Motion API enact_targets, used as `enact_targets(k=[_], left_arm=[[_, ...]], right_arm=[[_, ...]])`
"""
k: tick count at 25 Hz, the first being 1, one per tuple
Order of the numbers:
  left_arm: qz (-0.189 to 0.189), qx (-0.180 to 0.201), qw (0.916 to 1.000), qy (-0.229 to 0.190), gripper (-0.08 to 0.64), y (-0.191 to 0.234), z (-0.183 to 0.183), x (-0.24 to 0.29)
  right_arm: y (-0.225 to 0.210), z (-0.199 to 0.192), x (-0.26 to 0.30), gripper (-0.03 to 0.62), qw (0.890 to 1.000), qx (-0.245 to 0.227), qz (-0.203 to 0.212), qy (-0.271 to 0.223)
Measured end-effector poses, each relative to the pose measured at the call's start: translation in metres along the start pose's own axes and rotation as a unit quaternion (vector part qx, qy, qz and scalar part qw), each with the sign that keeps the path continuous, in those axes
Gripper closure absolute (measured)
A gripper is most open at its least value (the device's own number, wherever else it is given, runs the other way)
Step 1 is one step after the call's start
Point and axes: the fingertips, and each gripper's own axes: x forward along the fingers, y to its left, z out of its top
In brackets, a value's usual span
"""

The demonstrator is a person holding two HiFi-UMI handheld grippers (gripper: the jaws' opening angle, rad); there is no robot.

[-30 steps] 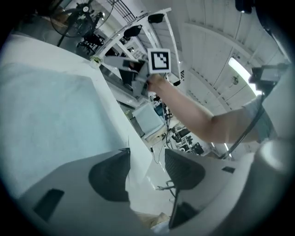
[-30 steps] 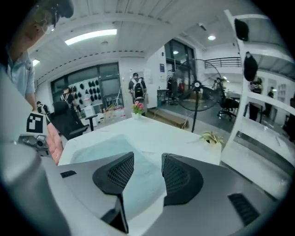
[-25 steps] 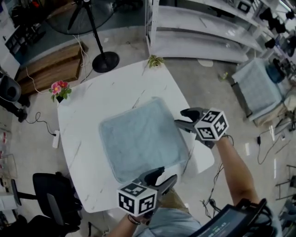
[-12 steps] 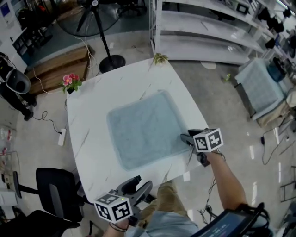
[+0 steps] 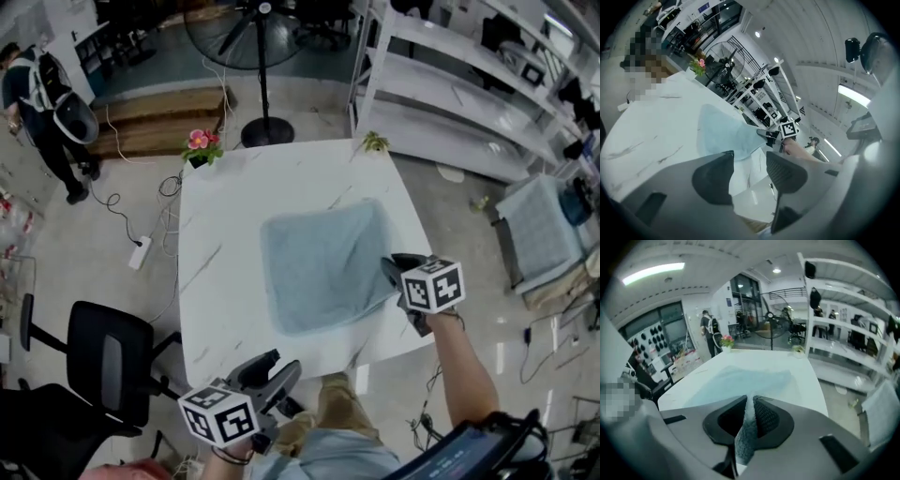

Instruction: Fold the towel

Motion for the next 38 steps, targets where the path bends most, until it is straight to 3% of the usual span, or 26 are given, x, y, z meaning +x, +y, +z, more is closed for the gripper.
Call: enact_targets(k=[3,6,9,12,18,26,29,31,34,35,38], left_arm=[[0.001,-0.007,0.9996,-0.029,0.339,0.000,0.006,-0.018],[0.007,-0.017,0.9985,-0.051,0.339,0.004,0.008,-0.035],[0.018,-0.030,0.9970,-0.069,0.341,0.012,0.007,-0.051],[0.031,-0.042,0.9955,-0.080,0.341,0.021,0.002,-0.064],[0.047,-0.063,0.9921,-0.098,0.340,0.039,-0.010,-0.081],[0.044,-0.061,0.9929,-0.092,0.339,0.029,-0.007,-0.071],[0.034,-0.057,0.9937,-0.091,0.341,0.022,-0.008,-0.061],[0.032,-0.058,0.9943,-0.084,0.339,0.018,-0.009,-0.054],[0.031,-0.060,0.9948,-0.076,0.340,0.018,-0.014,-0.047],[0.030,-0.061,0.9948,-0.075,0.339,0.019,-0.014,-0.046],[0.028,-0.064,0.9946,-0.077,0.340,0.022,-0.012,-0.045]], right_arm=[[0.052,0.037,0.009,0.545,0.995,-0.102,0.015,0.004],[0.114,0.053,0.028,0.546,0.980,-0.192,0.041,0.014],[0.169,0.045,0.057,0.548,0.963,-0.260,0.070,0.032],[0.207,0.018,0.089,0.548,0.949,-0.294,0.098,0.060],[0.235,-0.024,0.123,0.545,0.933,-0.328,0.118,0.089],[0.236,-0.001,0.098,0.541,0.935,-0.324,0.136,0.054],[0.239,-0.019,0.105,0.531,0.931,-0.327,0.146,0.070],[0.246,-0.039,0.114,0.495,0.923,-0.335,0.165,0.090],[0.262,-0.048,0.104,0.360,0.907,-0.351,0.211,0.095],[0.267,-0.041,0.091,0.335,0.907,-0.340,0.235,0.086],[0.264,-0.001,0.048,0.354,0.915,-0.268,0.299,0.031]])
